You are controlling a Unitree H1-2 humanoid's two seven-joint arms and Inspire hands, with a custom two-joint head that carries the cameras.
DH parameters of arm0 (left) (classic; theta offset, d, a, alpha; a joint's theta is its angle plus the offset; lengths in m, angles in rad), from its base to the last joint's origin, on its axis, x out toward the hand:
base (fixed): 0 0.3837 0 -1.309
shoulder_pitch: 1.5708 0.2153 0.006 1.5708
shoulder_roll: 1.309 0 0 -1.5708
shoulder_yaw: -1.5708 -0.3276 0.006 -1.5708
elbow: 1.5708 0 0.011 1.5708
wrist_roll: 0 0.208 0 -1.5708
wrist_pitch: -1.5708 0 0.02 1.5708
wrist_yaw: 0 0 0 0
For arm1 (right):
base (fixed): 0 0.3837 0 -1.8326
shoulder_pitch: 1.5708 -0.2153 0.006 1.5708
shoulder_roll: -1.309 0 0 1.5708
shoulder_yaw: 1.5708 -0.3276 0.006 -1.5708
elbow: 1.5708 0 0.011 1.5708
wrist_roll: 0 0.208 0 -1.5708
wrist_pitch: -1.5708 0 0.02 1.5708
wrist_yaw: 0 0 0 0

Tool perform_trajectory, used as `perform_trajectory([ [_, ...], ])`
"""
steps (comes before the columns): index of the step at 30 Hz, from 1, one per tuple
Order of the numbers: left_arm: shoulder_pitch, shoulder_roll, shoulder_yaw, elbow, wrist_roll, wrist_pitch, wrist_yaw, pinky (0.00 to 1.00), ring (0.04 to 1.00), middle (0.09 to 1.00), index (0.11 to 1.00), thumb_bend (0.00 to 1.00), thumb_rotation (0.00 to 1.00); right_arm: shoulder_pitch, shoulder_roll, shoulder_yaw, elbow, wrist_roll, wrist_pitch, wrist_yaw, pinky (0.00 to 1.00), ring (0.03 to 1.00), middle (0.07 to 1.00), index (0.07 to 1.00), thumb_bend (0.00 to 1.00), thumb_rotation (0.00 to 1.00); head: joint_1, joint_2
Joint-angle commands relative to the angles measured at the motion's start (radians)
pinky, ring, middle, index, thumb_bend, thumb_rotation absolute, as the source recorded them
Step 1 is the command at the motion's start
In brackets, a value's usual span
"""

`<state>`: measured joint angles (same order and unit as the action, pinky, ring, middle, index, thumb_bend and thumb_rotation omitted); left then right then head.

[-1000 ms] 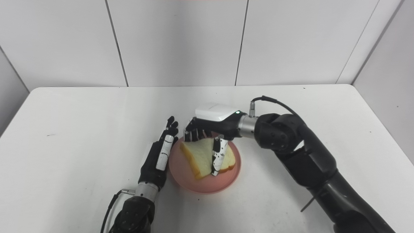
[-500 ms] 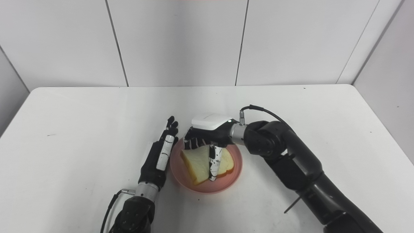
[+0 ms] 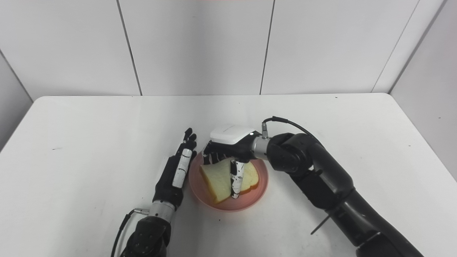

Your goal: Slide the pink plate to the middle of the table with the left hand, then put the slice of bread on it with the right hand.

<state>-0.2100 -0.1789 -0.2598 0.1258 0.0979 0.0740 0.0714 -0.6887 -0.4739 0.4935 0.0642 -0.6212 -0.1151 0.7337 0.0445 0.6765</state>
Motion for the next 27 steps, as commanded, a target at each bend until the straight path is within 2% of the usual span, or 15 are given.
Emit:
perform_trajectory([
  [1, -0.025, -0.06, -0.002, -0.018, -0.004, -0.035, 0.004, 1.0, 1.0, 0.995, 0.98, 0.79, 1.0, -0.034, -0.017, -0.008, -0.037, -0.002, -0.022, 0.0, 0.59, 0.704, 0.716, 0.701, 0.83, 0.37, -0.002, -0.003],
  [4, -0.026, -0.06, 0.001, -0.012, -0.007, -0.044, 0.004, 1.0, 1.0, 0.996, 0.978, 0.78, 1.0, -0.034, -0.026, -0.013, -0.069, 0.01, -0.01, 0.023, 0.61, 0.732, 0.749, 0.72, 0.87, 0.41, -0.005, -0.004],
  [7, -0.028, -0.058, 0.002, -0.009, -0.009, -0.051, 0.005, 1.0, 1.0, 1.0, 0.981, 0.79, 1.0, -0.034, -0.036, -0.018, -0.1, 0.023, 0.0, 0.055, 0.67, 0.78, 0.805, 0.759, 0.91, 0.47, -0.006, -0.004],
  [11, -0.029, -0.055, 0.005, -0.007, -0.015, -0.065, 0.003, 1.0, 1.0, 1.0, 0.985, 0.79, 1.0, -0.03, -0.05, -0.025, -0.131, 0.035, 0.003, 0.079, 0.72, 0.813, 0.834, 0.79, 0.92, 0.5, -0.007, -0.005],
  [14, -0.031, -0.054, 0.011, -0.01, -0.023, -0.065, 0.001, 1.0, 1.0, 1.0, 0.995, 0.78, 1.0, -0.025, -0.062, -0.031, -0.151, 0.039, 0.003, 0.089, 0.71, 0.796, 0.838, 0.823, 0.91, 0.47, -0.009, -0.005],
  [19, -0.035, -0.055, 0.023, -0.016, -0.054, -0.056, -0.009, 1.0, 1.0, 1.0, 1.0, 0.76, 1.0, -0.014, -0.079, -0.051, -0.178, 0.044, 0.008, 0.087, 0.7, 0.8, 0.831, 0.819, 0.92, 0.44, -0.011, -0.007],
  [27, -0.038, -0.053, 0.035, -0.021, -0.086, -0.052, -0.015, 1.0, 1.0, 1.0, 1.0, 0.74, 1.0, -0.009, -0.108, -0.095, -0.27, 0.056, 0.093, 0.146, 0.74, 0.845, 0.861, 0.851, 0.94, 0.42, -0.014, -0.009],
])
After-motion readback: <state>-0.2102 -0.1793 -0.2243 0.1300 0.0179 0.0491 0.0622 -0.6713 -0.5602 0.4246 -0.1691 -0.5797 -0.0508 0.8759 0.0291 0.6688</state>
